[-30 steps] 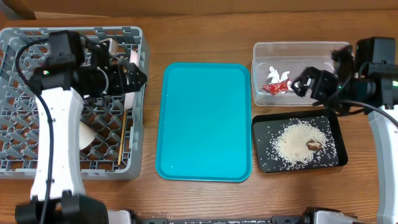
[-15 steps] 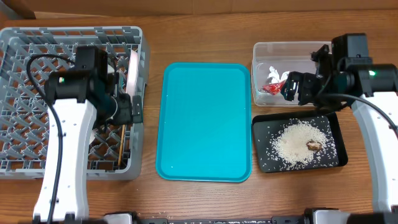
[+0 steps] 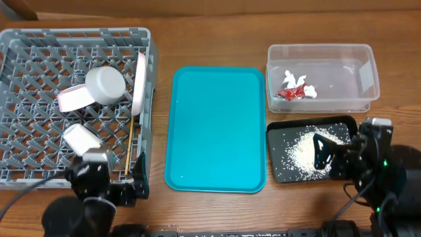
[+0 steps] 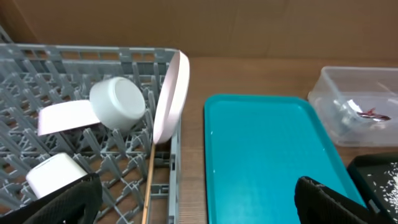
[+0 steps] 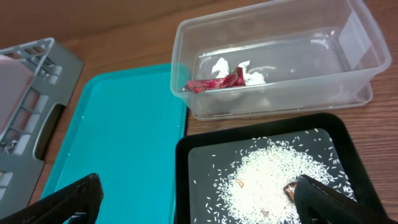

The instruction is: Sort waste into correct bins and load items into the dishwasher

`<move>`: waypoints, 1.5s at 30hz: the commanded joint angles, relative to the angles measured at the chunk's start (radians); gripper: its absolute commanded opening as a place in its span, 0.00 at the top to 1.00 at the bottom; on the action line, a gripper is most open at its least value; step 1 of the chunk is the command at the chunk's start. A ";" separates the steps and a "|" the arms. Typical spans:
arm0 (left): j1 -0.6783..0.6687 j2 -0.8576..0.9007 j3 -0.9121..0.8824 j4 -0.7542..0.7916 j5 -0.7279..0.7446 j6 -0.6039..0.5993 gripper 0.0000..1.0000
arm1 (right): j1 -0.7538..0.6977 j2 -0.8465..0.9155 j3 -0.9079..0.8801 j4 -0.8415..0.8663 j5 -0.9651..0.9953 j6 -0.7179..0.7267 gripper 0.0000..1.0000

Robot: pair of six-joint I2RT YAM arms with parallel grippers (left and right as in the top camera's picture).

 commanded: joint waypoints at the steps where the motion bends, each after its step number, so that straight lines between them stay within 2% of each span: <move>1: -0.002 -0.043 -0.026 -0.042 0.011 0.019 0.00 | -0.002 -0.019 -0.017 -0.021 0.014 0.002 0.00; 8: -0.002 -0.046 -0.027 -0.230 0.011 0.019 0.00 | -0.002 -0.017 -0.017 -0.042 0.014 0.002 0.00; 22: -0.002 -0.046 -0.028 -0.236 0.011 0.019 0.00 | -0.002 -0.052 -0.045 -0.006 0.048 -0.012 0.00; 27: -0.002 -0.046 -0.028 -0.236 0.011 0.019 0.00 | -0.001 -0.185 -0.202 0.255 0.039 -0.012 0.00; 35: -0.002 -0.046 -0.028 -0.236 0.011 0.019 0.00 | 0.013 -0.537 -0.685 0.776 0.005 -0.001 0.00; 43: -0.002 -0.046 -0.028 -0.236 0.011 0.019 0.00 | 0.019 -0.577 -0.883 1.141 0.059 -0.002 0.00; 45: -0.002 -0.046 -0.028 -0.236 0.011 0.019 0.00 | 0.019 -0.577 -0.929 1.180 0.068 -0.002 0.00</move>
